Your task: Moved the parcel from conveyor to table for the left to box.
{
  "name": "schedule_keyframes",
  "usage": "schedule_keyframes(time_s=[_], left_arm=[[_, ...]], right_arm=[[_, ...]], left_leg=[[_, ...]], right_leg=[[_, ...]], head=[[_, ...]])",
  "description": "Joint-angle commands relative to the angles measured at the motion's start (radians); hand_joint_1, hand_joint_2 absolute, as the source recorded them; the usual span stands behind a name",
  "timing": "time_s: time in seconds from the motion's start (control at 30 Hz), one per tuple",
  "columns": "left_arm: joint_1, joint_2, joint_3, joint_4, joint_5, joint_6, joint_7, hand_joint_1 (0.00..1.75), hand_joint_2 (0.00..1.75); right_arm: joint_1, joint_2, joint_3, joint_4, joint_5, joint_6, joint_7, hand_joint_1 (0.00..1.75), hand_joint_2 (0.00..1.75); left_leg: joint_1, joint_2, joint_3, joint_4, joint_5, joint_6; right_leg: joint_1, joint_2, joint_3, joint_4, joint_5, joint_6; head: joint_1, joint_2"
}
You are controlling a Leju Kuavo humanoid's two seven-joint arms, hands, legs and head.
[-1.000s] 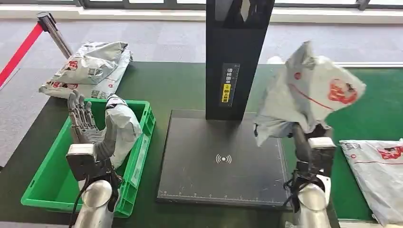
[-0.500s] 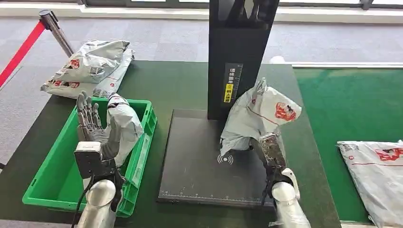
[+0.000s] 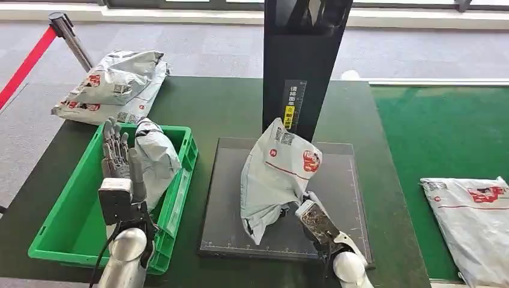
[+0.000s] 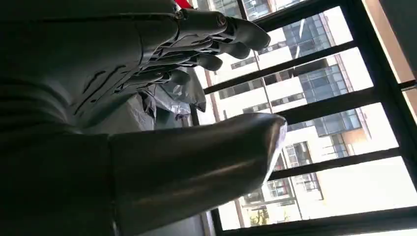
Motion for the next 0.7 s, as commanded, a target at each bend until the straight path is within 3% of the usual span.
schedule_keyframes(time_s=[0.03,0.4,0.7], left_arm=[[-0.030,0.004,0.021,0.029,-0.007,-0.003,0.023,0.00,0.00],[-0.012,-0.003,0.022,0.018,-0.018,-0.006,0.032,0.00,0.00],[0.041,-0.003,0.010,-0.016,-0.097,-0.002,0.093,0.00,0.00]], right_arm=[[0.059,-0.104,0.194,-0.321,-0.055,0.037,0.014,0.00,0.00],[0.071,-0.092,0.160,-0.358,-0.123,0.034,0.040,0.00,0.00],[0.066,-0.065,-0.021,-0.308,-0.116,-0.127,0.193,0.00,0.00]], left_leg=[[0.000,0.000,-0.002,0.001,0.001,0.001],[0.000,0.001,0.000,0.000,0.001,0.001],[0.000,0.001,0.000,-0.001,0.001,0.001]], right_leg=[[0.000,-0.002,-0.001,0.000,0.001,0.000],[0.000,-0.001,0.000,-0.001,0.001,0.000],[0.000,-0.001,0.001,-0.002,0.002,0.000]], head=[[0.000,0.000],[0.000,0.000],[0.000,0.000]])
